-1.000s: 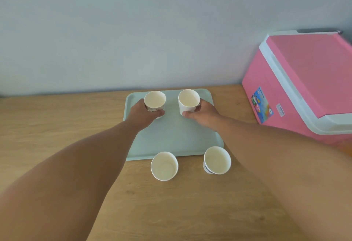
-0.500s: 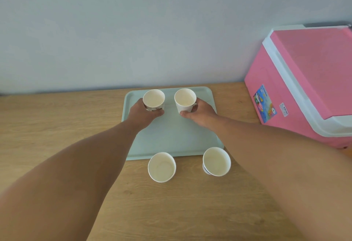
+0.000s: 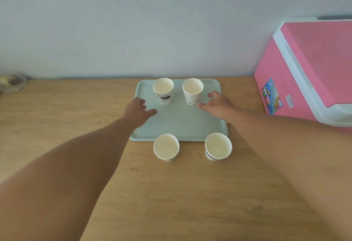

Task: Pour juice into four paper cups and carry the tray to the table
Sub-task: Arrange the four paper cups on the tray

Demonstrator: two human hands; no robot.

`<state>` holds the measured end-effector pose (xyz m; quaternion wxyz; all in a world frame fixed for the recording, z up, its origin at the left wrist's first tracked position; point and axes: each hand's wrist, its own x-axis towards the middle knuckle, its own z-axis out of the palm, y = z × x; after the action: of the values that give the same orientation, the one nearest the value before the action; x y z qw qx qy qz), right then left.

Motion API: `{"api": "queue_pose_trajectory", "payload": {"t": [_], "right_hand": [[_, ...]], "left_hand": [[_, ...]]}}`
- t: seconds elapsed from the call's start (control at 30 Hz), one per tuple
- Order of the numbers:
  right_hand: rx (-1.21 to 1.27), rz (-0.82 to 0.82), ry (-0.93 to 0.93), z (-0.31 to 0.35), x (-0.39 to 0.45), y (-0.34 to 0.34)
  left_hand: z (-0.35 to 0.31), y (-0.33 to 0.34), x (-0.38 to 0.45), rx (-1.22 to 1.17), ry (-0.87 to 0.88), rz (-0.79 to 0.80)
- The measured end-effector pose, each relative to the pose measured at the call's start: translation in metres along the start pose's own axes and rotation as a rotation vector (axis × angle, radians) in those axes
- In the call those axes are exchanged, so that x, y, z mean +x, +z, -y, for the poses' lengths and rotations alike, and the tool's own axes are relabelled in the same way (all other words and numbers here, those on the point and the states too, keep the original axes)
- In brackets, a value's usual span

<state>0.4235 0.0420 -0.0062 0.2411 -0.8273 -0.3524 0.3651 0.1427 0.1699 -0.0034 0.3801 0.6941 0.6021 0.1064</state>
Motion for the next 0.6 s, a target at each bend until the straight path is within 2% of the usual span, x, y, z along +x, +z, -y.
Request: {"api": "queue_pose_trajectory", "payload": {"t": [0.23, 0.6], "right_hand": [[-0.006, -0.041, 0.008, -0.015, -0.03, -0.014], [-0.033, -0.19, 0.047, -0.047, -0.117, -0.034]], "left_hand": [[0.028, -0.01, -0.047, -0.027, -0.067, -0.019], [0.048, -0.022, -0.101, -0.005, 0.047, 0.028]]}}
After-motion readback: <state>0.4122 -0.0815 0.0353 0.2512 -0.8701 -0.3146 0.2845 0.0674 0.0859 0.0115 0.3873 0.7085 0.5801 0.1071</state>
